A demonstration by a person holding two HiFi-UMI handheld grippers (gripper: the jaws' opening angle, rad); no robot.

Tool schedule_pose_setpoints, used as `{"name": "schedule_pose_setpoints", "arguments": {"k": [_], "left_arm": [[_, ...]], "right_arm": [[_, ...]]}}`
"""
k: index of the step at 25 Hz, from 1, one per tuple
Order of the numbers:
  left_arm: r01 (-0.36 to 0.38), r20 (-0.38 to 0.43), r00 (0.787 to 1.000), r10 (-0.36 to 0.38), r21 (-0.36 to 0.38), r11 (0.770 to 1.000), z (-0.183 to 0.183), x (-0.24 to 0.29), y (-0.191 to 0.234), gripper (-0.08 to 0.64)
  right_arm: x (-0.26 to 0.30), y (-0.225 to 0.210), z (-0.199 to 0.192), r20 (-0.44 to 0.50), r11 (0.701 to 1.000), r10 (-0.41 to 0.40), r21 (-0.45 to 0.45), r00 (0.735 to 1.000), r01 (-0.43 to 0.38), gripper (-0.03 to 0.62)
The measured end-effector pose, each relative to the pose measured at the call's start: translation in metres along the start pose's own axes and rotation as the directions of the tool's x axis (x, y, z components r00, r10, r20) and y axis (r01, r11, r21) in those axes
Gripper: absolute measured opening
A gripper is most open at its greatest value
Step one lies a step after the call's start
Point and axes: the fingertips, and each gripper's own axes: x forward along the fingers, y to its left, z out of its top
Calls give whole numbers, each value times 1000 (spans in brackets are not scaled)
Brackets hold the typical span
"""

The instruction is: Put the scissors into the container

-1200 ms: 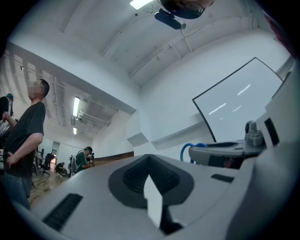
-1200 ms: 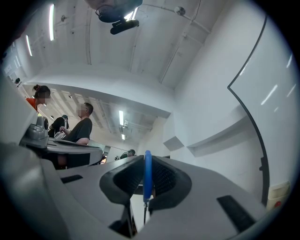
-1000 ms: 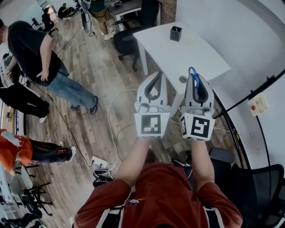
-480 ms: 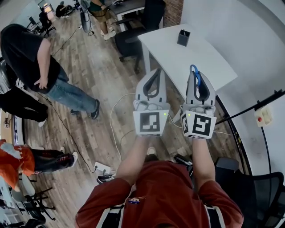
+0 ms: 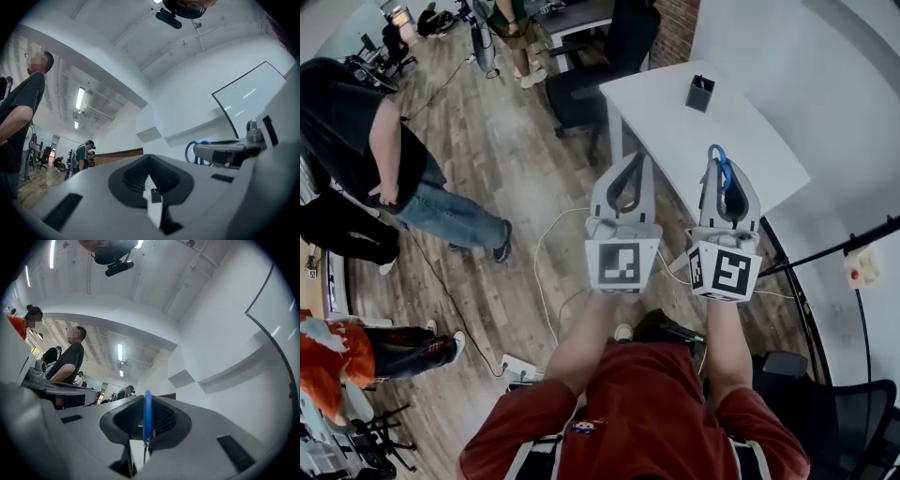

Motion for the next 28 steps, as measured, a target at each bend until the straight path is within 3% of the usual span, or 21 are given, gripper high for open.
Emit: {"name": "schedule_pose_setpoints", "arguments": {"k": [12,28], "left_arm": [[20,-2,1000,-20,4,1000,-29,61,24,12],[29,-35,999,-31,-33,999,-77,208,53,12]], "right_arm": [[64,-3,-33,9,1000,-11,1,1000,11,54],[199,-51,-94,-40,1000,-31,6,999,31,54]]}}
